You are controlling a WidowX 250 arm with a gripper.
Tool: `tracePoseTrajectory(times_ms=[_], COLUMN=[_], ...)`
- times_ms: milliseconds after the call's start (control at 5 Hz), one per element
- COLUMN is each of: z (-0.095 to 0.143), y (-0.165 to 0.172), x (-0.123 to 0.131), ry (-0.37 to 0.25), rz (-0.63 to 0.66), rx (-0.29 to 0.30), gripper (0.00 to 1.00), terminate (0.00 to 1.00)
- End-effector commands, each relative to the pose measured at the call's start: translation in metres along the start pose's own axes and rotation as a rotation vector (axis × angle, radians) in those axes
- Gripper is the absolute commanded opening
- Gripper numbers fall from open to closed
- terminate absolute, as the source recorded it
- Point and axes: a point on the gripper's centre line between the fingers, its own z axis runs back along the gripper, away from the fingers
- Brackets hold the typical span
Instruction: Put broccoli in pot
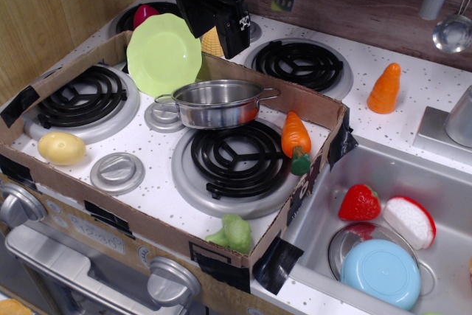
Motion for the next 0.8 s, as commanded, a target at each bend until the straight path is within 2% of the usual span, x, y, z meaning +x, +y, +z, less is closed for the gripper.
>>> tracePoseTrajectory(times_ms=[0, 200, 400, 600], z=[0.000, 0.004, 0.005, 0.009], y=[0.000, -0.006, -0.013, -0.018], x=[0.000, -0.001, -0.001, -0.002], ry=[0.000, 0.036, -0.003, -0.021], rz=[0.000, 0.173, 0.234, 0.240], rx=[0.000, 0.019, 0.048, 0.051], gripper=[1.00, 1.00, 1.00, 1.00], terminate=[0.00, 0.00, 0.00, 0.00])
